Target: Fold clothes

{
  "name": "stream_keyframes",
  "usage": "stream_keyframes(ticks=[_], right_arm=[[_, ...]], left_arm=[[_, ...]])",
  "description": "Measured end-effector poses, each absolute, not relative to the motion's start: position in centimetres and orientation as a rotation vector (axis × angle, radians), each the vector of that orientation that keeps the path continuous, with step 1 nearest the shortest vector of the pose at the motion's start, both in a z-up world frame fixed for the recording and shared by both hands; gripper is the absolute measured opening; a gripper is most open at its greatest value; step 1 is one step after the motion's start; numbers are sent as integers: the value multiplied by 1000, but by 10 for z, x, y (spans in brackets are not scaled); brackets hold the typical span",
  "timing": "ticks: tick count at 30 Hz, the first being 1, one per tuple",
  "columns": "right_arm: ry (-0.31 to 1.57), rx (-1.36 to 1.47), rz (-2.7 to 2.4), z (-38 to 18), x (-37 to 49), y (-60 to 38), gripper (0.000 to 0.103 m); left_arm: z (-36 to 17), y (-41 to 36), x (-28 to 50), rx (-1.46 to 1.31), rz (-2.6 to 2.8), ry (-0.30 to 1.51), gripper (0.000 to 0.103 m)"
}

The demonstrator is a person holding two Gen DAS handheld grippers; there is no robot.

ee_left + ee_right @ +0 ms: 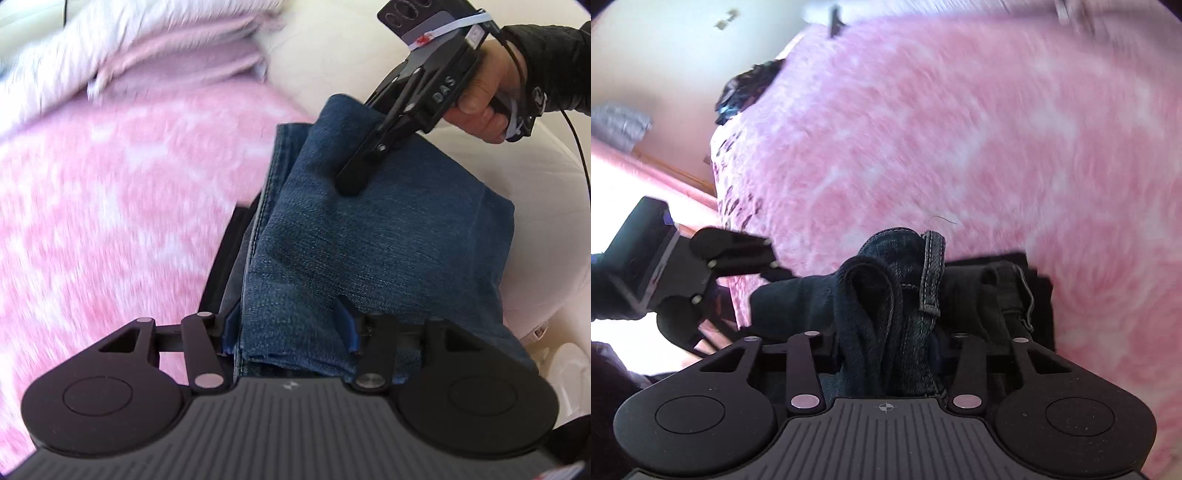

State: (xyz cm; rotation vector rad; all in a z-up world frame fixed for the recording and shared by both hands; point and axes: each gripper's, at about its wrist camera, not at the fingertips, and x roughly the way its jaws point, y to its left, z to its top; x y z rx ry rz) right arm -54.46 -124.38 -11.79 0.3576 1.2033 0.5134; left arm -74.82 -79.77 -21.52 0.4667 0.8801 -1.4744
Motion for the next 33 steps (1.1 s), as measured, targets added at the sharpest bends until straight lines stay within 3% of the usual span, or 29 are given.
stream_keyframes(ticks=[4,6,10,12,14,17,22,25,27,31,33], right_arm=[[1157,387,470,-118,-552,-1258,41],[1162,456,464,-146,-544,-1271,41],[1166,597,457,-196,-530,-1299,47],[1150,619,456,-190,-535,-1304,48],[1125,571,406,-168,-546,-1300,55],[1032,560,267,-137,-582,-1287,56],[846,560,15,-86,-650,-1263,56],[784,587,-104,-70,-691,-1231,56],[802,639,-158,-78,-714,-1193,56],[870,691,-294,-103,-746,-1123,56],[894,638,-400,-103,-754,-1094,56]], left_arm=[[-220,-814,-744,472,-1448,880,49],[-232,-827,-738,508,-1423,926,50],[-251,-839,-709,391,-1362,1140,57],[-251,-838,-698,337,-1366,1202,58],[-244,-832,-702,380,-1405,1159,57],[-228,-817,-705,425,-1434,1066,54],[-200,-802,-706,462,-1504,895,41],[-199,-809,-710,531,-1637,829,41],[-214,-821,-714,637,-1685,815,41],[-244,-845,-705,678,-1755,873,52],[-239,-852,-699,702,-1795,858,50]])
